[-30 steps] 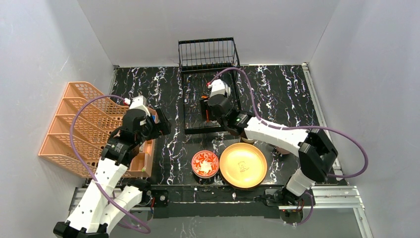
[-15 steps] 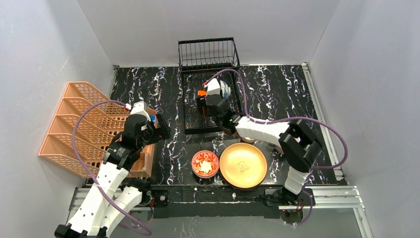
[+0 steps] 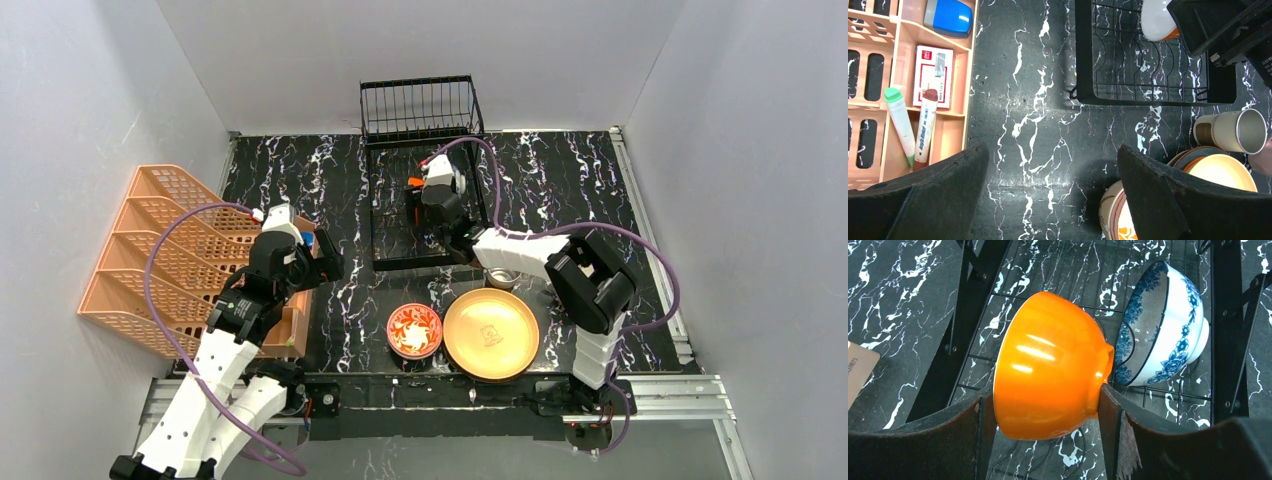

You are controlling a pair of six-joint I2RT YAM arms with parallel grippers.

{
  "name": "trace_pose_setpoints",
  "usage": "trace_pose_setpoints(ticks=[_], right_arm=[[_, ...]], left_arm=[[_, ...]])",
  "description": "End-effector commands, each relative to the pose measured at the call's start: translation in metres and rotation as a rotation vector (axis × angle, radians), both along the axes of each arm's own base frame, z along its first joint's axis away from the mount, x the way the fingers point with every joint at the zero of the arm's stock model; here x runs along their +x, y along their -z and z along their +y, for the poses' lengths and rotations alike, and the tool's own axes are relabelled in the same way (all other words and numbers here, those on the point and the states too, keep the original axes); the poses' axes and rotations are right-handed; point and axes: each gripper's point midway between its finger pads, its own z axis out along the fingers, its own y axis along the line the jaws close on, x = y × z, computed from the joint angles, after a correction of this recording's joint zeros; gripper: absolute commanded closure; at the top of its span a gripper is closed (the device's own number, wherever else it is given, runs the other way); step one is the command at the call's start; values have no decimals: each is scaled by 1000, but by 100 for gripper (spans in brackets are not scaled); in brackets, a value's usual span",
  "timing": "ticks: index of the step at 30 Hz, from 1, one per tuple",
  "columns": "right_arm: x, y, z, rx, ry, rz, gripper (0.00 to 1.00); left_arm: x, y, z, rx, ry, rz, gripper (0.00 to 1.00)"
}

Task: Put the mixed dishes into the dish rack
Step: Insert the bowl into the dish rack.

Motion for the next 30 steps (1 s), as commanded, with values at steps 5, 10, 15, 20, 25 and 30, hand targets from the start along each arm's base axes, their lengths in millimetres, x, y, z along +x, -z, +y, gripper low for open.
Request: trace_pose_setpoints(ticks=[5,10,15,20,25,30], right_arm=[[29,-44,10,188,63,-91,99],[36,-40,11,226,73,-69,99],[43,-34,10,243,100,-53,99],[49,-30,16,256,91,-41,99],[51,-29,21,267,80,-32,99],[51,-20,22,263,81,-8,99]], left_arm=[[1,-2,4,14,-10,-22,2],[1,-1,3,13,-7,-21,2],[1,0,3,13,-4,-17,2],[1,-1,3,13,-4,-17,2],[1,0,3,14,-3,-15,2],[1,-1,3,14,-6,-22,2]])
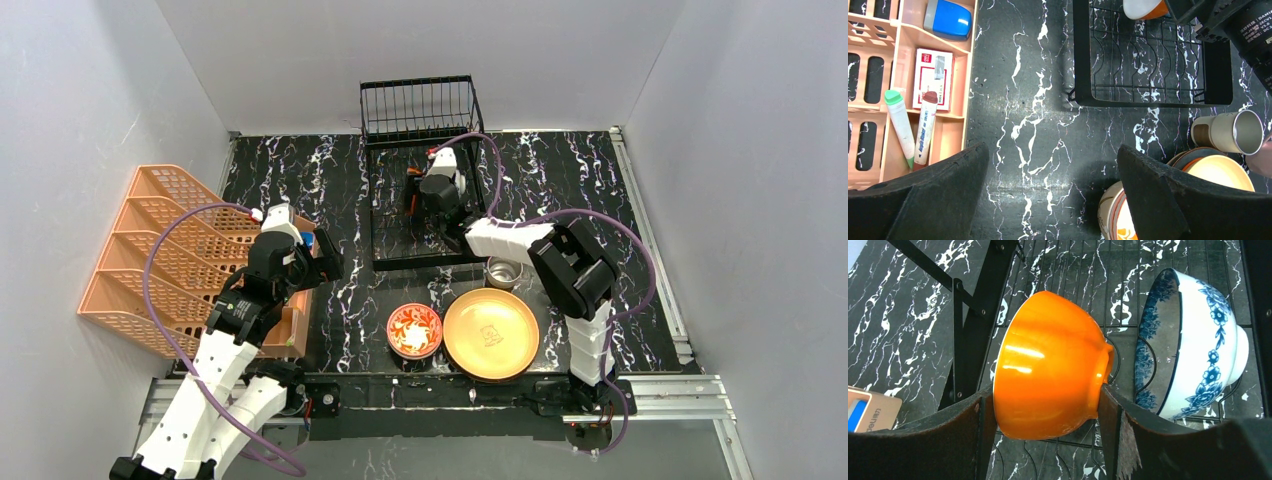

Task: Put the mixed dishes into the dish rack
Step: Insert the bowl into the dish rack.

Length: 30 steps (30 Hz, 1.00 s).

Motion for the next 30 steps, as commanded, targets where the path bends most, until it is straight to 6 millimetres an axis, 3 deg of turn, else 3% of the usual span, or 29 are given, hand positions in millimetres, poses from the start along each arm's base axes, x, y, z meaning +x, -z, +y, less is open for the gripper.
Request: trace_pose_setpoints(ticks=[1,12,23,27,30], right_arm=[[13,-30,11,87,15,-58,99],[14,-7,15,17,5,-18,99],[8,11,32,-30,-25,10,99],[7,14,34,-27,-28,18,87],[6,18,35,-30,-30,27,70]], left_arm=[[1,1,4,18,-7,-11,2],[-1,-2,5,14,-10,-24,2],[-1,-2,5,13,-10,-28,2],[-1,-2,5,13,-11,-30,2],[0,-2,5,13,-10,-29,2]])
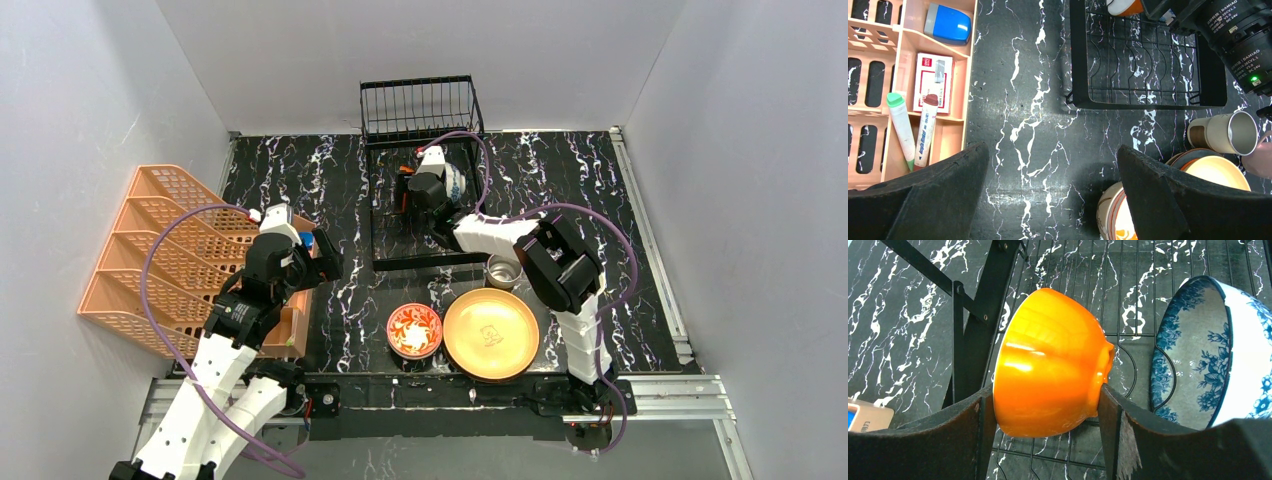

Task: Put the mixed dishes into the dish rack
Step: Insert the bowl into the dish rack.

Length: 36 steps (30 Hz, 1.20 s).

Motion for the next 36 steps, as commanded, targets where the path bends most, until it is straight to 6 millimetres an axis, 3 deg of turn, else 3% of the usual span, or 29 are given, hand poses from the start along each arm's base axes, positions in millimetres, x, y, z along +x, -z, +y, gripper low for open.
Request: trace_pose_setpoints(ticks=[1,4,14,23,36], right_arm=[[-3,6,12,-8,-22,21,63],[-3,7,11,-11,-13,21,42],[-5,0,7,5,1,20,5],[-9,-16,1,19,8,9,2],[-31,-49,-26,21,30,21,1]], left_arm=[[0,2,4,18,-10,-6,2],[0,2,4,18,-10,-7,2],[0,2,4,18,-8,-7,2],[0,1,4,15,-6,-9,2],[0,-1,6,27,-9,-18,2]])
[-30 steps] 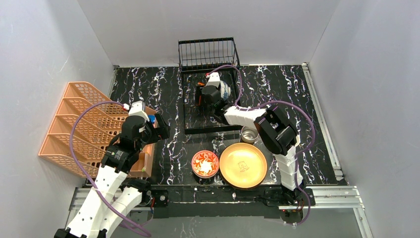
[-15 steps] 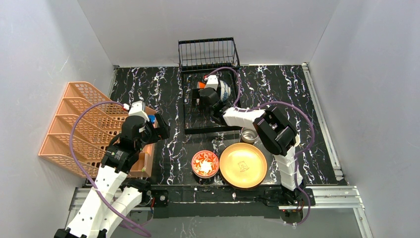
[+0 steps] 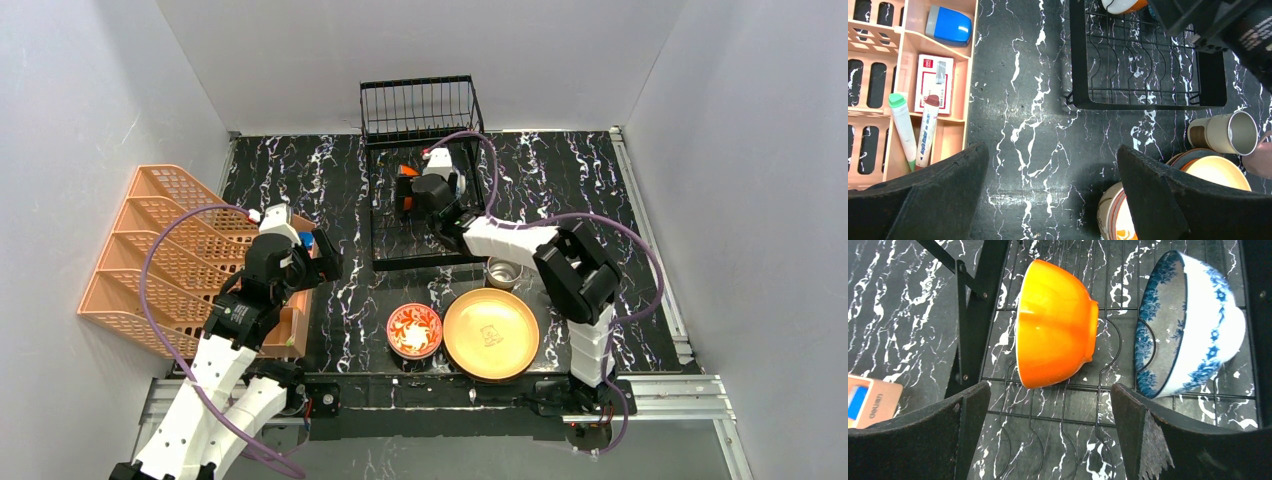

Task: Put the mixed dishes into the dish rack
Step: Insert the bowl into the dish rack.

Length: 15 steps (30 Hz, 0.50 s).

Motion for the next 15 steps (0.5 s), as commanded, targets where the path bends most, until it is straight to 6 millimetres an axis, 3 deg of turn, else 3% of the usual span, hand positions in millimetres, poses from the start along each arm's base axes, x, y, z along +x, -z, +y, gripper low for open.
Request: trace_pose_setpoints(ticks=[1,5,15], right_arm=[[-9,-40,-8,48,7,-25,1],[-24,-51,-18,39,-15,-4,1],[-66,-72,-74,-82,21,102,1]], left_arm=[[0,0,5,27,-5,-13,2],[1,3,1,33,18,4,1],[1,12,-13,31,101,79,2]])
